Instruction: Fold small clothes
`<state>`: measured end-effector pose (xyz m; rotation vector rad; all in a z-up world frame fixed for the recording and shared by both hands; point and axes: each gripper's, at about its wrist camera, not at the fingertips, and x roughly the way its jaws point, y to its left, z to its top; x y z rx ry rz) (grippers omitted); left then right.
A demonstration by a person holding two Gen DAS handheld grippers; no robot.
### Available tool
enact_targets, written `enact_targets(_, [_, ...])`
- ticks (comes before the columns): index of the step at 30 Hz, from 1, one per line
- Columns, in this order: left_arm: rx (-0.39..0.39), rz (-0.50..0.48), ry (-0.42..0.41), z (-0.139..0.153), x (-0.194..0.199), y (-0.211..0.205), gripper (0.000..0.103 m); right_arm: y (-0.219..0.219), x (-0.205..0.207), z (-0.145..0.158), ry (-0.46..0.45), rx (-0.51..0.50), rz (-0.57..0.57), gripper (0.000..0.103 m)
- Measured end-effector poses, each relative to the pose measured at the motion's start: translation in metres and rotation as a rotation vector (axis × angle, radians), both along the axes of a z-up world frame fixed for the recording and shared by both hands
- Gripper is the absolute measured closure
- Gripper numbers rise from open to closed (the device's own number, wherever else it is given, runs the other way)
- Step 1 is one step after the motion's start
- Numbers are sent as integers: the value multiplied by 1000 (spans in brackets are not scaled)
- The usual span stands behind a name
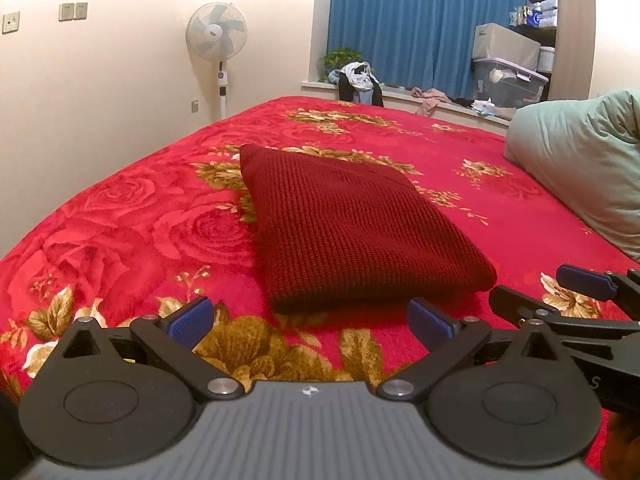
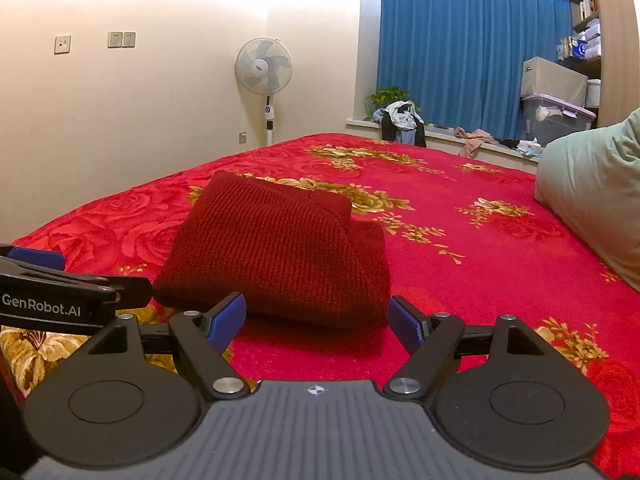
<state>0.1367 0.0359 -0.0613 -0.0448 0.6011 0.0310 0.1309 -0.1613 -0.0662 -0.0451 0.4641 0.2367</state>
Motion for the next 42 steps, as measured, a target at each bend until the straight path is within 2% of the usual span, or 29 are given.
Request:
enact_targets(20, [-2, 7, 22, -2, 3, 2, 0, 1, 6, -2, 21, 0, 5, 24])
enact_targets(42, [0, 0, 11, -2, 4, 0, 0, 3, 9, -2, 27, -3, 5, 24])
